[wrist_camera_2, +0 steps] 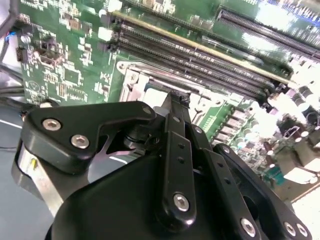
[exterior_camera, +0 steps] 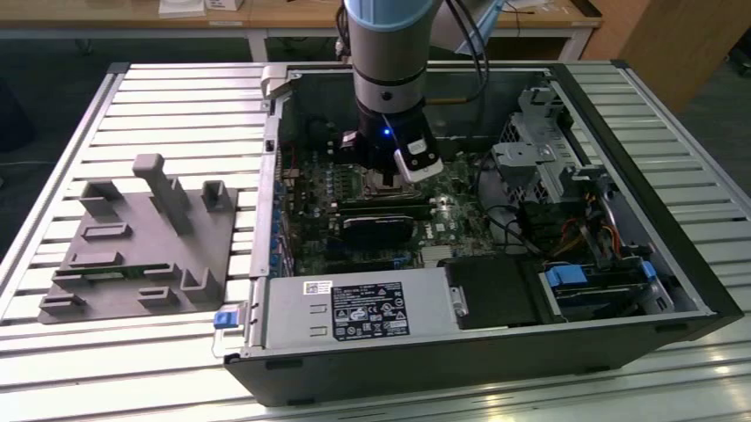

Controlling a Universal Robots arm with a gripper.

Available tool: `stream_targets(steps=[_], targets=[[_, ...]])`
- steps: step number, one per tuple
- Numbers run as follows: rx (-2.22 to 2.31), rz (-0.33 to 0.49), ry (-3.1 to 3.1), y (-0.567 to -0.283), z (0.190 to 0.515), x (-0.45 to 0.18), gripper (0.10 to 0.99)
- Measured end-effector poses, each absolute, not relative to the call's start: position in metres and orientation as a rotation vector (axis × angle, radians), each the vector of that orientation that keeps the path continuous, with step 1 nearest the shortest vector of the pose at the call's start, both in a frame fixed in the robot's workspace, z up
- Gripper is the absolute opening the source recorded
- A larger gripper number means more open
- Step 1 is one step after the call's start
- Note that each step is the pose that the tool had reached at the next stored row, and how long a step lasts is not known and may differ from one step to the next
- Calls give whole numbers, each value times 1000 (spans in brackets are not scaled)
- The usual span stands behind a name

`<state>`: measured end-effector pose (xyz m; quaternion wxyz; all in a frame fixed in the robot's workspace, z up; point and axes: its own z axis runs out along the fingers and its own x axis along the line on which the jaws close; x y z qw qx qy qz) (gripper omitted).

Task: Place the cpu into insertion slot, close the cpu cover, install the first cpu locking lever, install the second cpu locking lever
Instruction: 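Install the second cpu locking lever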

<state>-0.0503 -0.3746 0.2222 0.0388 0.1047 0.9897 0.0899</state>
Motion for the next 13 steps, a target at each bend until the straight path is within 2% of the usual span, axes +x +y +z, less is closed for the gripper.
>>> stream_targets(steps=[6, 13], targets=[[319, 217, 3038, -361, 220, -47, 106], [320, 207, 3043, -352, 215, -40, 106]])
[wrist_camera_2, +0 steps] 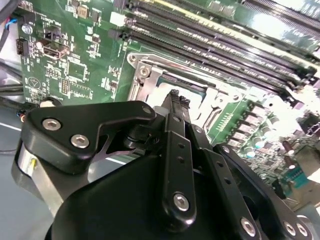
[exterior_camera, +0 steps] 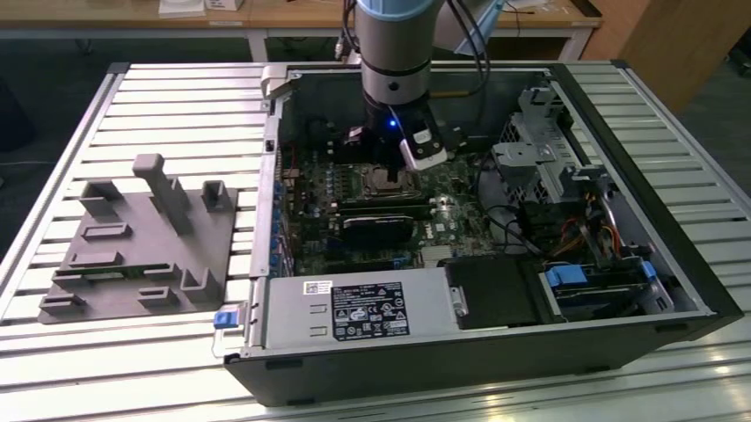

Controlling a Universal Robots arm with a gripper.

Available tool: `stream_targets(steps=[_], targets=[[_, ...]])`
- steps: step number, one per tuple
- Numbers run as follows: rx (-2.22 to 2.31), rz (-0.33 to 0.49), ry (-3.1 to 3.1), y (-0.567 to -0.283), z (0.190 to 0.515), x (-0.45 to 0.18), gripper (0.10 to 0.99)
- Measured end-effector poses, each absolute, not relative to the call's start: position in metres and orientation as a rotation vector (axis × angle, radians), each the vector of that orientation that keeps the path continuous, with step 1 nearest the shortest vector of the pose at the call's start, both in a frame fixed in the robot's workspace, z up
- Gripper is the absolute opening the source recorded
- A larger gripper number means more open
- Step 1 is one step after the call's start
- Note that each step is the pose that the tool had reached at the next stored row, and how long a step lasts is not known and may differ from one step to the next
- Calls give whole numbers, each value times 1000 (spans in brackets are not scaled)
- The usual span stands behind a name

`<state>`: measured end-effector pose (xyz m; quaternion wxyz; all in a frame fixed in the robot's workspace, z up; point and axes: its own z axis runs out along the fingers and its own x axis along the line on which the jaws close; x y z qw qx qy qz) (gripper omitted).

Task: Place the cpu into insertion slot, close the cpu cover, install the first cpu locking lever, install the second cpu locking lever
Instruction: 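Install the second cpu locking lever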

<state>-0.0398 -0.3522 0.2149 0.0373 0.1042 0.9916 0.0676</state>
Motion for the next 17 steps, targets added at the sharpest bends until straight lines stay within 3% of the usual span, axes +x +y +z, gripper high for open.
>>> stream_targets(steps=[17], targets=[[320, 207, 3043, -345, 216, -41, 106]])
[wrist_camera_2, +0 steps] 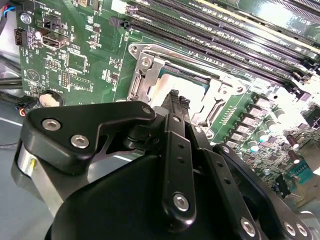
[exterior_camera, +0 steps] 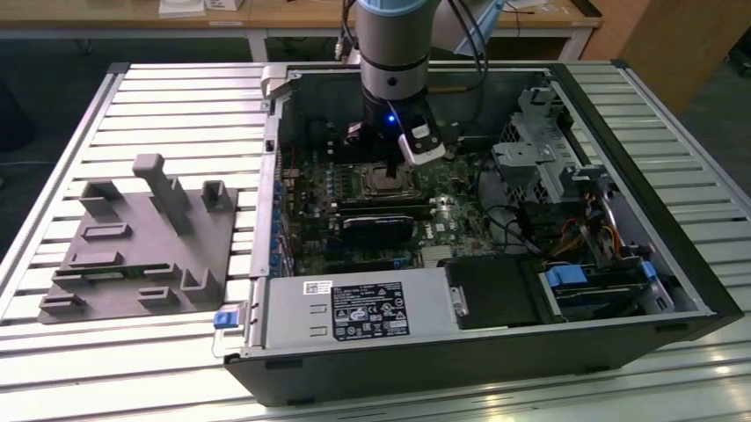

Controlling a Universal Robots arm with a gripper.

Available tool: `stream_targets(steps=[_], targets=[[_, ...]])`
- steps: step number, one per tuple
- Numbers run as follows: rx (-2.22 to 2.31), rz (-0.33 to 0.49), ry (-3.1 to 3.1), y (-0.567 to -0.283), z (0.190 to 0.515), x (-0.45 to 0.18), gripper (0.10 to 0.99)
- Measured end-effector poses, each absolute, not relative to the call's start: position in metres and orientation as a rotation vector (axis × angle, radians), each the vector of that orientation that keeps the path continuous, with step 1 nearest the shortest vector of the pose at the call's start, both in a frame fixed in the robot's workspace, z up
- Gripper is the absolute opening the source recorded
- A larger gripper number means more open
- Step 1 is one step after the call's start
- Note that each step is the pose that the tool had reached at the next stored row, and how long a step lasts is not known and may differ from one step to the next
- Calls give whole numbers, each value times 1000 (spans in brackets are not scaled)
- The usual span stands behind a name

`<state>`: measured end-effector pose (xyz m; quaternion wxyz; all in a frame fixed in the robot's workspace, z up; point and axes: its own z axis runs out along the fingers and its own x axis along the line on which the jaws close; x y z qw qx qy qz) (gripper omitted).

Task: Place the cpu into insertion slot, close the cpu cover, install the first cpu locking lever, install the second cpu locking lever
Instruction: 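Install the second cpu locking lever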

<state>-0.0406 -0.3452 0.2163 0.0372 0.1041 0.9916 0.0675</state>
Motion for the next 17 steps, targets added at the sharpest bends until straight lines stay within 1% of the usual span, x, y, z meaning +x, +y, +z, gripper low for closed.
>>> stream_targets(steps=[17], targets=[[322, 206, 3054, -345, 216, -41, 106]])
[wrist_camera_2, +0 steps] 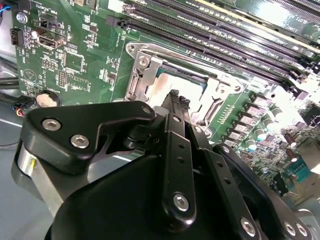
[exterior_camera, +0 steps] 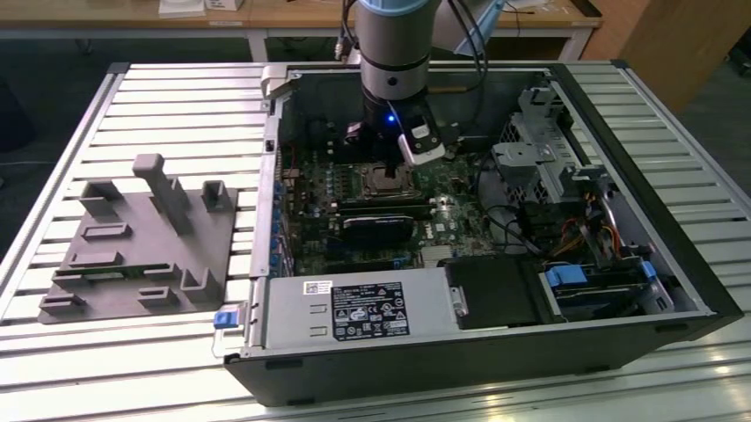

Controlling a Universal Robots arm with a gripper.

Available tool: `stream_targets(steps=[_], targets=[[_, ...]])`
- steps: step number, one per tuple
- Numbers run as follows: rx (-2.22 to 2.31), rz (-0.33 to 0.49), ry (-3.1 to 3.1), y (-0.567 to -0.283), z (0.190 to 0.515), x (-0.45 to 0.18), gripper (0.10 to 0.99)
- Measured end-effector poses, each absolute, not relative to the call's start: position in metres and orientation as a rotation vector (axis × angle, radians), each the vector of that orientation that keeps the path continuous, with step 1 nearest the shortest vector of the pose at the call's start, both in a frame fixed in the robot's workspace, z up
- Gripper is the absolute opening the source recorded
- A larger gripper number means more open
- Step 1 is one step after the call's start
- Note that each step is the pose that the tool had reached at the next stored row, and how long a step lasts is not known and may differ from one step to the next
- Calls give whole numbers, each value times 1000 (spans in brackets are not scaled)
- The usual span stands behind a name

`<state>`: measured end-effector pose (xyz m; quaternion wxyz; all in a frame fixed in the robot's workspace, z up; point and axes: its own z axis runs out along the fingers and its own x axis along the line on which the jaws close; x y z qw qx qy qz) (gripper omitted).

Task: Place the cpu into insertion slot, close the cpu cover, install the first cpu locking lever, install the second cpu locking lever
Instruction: 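Install the second cpu locking lever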

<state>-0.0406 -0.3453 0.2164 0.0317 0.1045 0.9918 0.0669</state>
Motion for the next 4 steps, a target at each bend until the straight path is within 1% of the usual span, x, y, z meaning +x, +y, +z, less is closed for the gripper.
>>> stream_targets(steps=[4], targets=[[322, 206, 3057, -345, 216, -41, 106]])
